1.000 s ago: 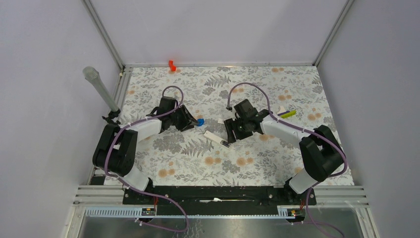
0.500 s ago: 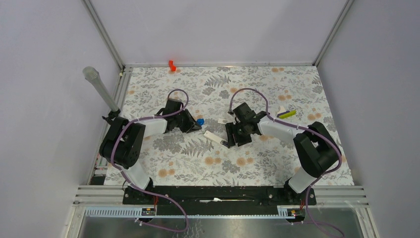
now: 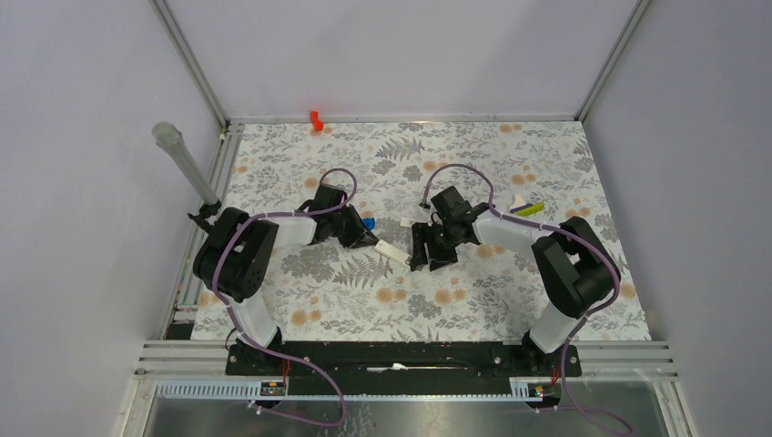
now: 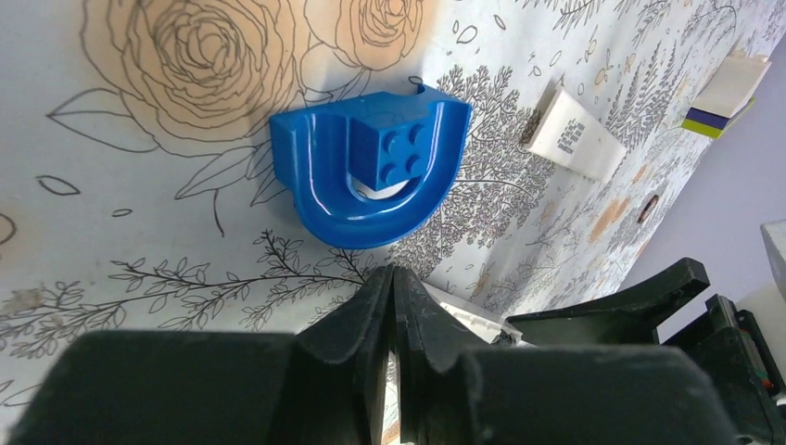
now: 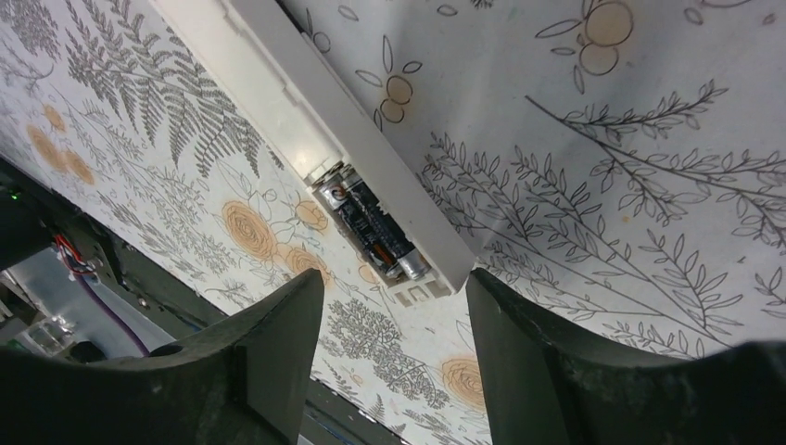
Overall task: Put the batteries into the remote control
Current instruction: Adjust the remote control at the center of the board, then pick up the battery cover at the center of the board.
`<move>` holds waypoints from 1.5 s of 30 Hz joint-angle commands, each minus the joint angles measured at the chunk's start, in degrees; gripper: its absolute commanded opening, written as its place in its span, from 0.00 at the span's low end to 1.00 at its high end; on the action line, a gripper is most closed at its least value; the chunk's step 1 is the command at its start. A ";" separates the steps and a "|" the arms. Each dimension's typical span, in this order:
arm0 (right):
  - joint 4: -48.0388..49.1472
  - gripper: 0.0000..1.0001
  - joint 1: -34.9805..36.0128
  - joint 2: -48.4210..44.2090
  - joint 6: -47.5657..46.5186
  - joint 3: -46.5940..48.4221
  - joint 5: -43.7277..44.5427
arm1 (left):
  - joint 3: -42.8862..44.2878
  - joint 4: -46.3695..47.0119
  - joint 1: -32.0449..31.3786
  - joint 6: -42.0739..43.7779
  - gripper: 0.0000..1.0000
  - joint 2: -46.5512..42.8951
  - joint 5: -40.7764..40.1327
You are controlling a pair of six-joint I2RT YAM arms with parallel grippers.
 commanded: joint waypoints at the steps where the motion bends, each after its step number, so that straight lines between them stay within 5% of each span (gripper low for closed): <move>1: 3.72 0.65 -1.05 1.56 1.46 1.31 -1.50 | -1.14 0.57 -0.26 -0.55 0.12 -1.63 1.38; 12: -0.90 0.68 -1.38 2.41 -1.05 5.61 7.60 | -5.47 -4.92 -0.17 0.13 0.10 -9.77 -2.57; 20: -3.27 0.74 -5.90 -3.51 3.20 5.79 21.37 | 1.23 -11.90 0.17 5.78 0.17 -11.48 -11.77; 29: -2.00 0.78 -10.61 0.82 7.58 9.17 27.06 | 14.31 -12.46 -0.41 9.93 0.49 -3.77 -7.55; 45: 1.39 0.72 -12.87 8.55 8.71 11.94 20.91 | 26.71 -10.03 -3.32 3.91 0.54 12.16 -0.06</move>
